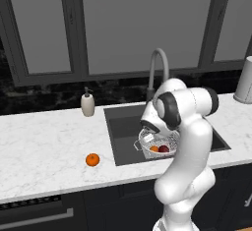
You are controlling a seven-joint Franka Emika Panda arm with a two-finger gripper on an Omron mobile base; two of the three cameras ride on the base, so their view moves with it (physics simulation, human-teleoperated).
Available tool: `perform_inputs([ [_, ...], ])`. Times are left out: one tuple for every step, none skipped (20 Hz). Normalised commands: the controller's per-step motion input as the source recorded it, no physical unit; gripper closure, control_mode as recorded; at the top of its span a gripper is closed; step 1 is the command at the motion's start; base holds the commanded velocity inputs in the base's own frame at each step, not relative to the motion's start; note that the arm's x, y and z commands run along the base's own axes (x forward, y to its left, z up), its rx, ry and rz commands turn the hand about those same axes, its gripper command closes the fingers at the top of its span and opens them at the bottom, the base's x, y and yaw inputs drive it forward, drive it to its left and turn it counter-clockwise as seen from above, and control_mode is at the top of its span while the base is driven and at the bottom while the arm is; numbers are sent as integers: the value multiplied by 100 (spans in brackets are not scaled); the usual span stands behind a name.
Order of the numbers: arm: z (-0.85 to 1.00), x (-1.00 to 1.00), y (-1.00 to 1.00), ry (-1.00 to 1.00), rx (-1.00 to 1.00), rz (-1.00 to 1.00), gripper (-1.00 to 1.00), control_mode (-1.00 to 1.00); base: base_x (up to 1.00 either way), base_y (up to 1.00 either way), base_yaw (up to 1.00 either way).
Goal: Put the colander in the sink, put the orange, tangerine, pear in the colander, and turn on the sink faucet and pour water over the colander.
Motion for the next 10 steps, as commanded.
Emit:
perform_inputs([
  [90, -26, 0, 0, 0, 0, -100, -100, 0, 0, 0],
  [93, -9, 1, 0, 0, 0, -100, -100, 0, 0, 0],
  [93, 0, 0, 0, 0, 0, -100, -100, 0, 0, 0],
  [97, 0, 0, 0, 0, 0, -100, -100, 0, 0, 0],
  [100, 0, 0, -1, 0, 0, -100, -100, 0, 0, 0],
  [100, 0, 0, 0, 0, 0, -100, -100, 0, 0, 0],
  [100, -11, 0, 0, 0, 0, -100, -100, 0, 0, 0],
  [100, -29, 1, 0, 0, 0, -100, -100, 0, 0, 0],
  [100, -33, 2, 0, 0, 0, -100, -100, 0, 0, 0],
  [100, -34, 4, 0, 0, 0, -100, -100, 0, 0, 0],
])
